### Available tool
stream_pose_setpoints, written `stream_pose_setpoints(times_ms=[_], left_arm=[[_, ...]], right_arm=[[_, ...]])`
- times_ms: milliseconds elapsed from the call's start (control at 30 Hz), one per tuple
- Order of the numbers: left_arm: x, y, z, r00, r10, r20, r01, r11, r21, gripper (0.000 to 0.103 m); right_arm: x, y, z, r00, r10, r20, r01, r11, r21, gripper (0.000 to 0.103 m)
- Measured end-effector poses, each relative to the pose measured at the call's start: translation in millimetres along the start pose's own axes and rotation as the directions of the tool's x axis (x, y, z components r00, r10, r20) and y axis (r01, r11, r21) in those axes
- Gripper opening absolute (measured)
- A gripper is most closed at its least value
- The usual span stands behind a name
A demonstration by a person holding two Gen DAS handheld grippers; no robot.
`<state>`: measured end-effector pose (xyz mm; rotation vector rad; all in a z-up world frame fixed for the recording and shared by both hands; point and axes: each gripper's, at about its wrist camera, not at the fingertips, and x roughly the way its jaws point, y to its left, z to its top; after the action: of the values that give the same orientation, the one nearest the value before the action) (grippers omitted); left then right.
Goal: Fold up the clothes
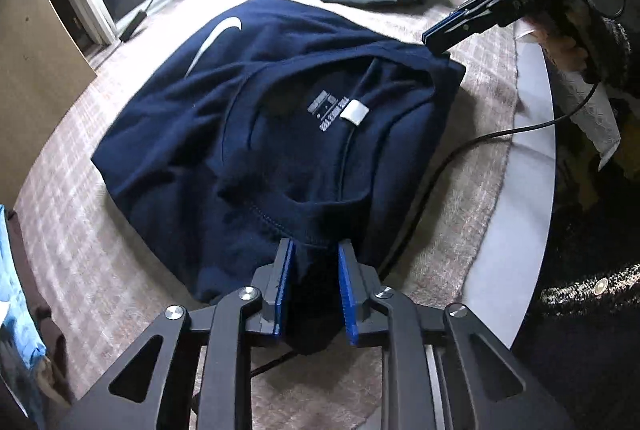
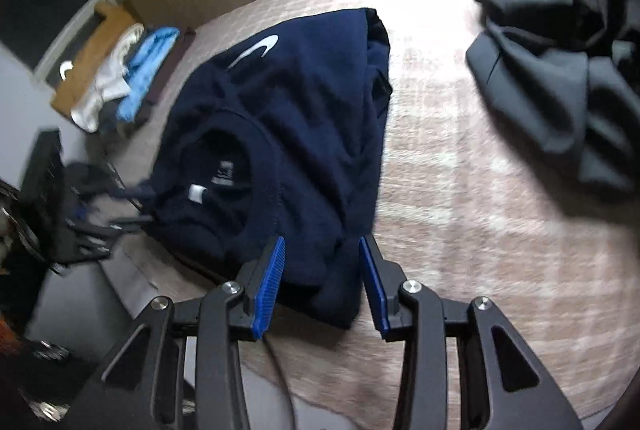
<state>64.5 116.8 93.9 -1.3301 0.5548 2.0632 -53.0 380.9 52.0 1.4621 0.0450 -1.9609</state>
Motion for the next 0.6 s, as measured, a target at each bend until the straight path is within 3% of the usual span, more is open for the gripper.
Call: stream_pose_setpoints(times_ms=[67, 133, 333, 400, 467, 500, 533, 600], left_arm=[[-2.8, 3.6, 0.6, 1.000, -0.020, 0.013, 0.021, 0.999, -0.026, 0.014], [-7.3, 8.6, 1.5, 0.999, -0.044, 0.026, 0.045, 0.998, -0.051, 0.013], [-43.5, 11.1, 7.8, 0.992, -0.063, 0.108, 0.071, 0.995, -0.077, 0.012], [-31.9, 2.2, -2.0, 0.994, -0.082, 0.072, 0.087, 0.994, -0.062, 0.018], [-19.6, -6.7, -11.9, 0.995, -0.099, 0.029, 0.100, 0.994, -0.048, 0.019], [-8.7, -10.4, -17.2, 0.996, -0.085, -0.039, 0.084, 0.996, -0.042, 0.019], [-7.6, -12.1, -19.2, 0.996, -0.061, -0.058, 0.059, 0.998, -0.036, 0.019], [-15.6, -13.3, -18.8, 0.998, -0.041, -0.048, 0.038, 0.998, -0.046, 0.018]], right_arm=[[1.8, -3.8, 1.3, 0.999, 0.031, -0.013, -0.031, 0.999, 0.033, 0.034], [3.7, 0.3, -2.3, 0.999, 0.041, -0.029, -0.041, 0.999, 0.019, 0.007], [-22.9, 18.0, 5.6, 1.000, 0.017, -0.012, -0.018, 0.995, -0.093, 0.007], [-30.4, 23.2, 4.4, 1.000, -0.003, -0.015, 0.001, 0.989, -0.146, 0.007], [-19.2, 26.5, -3.3, 0.993, -0.079, -0.091, 0.058, 0.977, -0.206, 0.012], [-10.9, 27.3, -7.7, 0.981, -0.135, -0.137, 0.100, 0.967, -0.234, 0.014], [-7.4, 27.1, -10.4, 0.972, -0.177, -0.157, 0.134, 0.959, -0.248, 0.014], [-14.7, 25.0, -10.8, 0.976, -0.172, -0.137, 0.138, 0.964, -0.228, 0.014]])
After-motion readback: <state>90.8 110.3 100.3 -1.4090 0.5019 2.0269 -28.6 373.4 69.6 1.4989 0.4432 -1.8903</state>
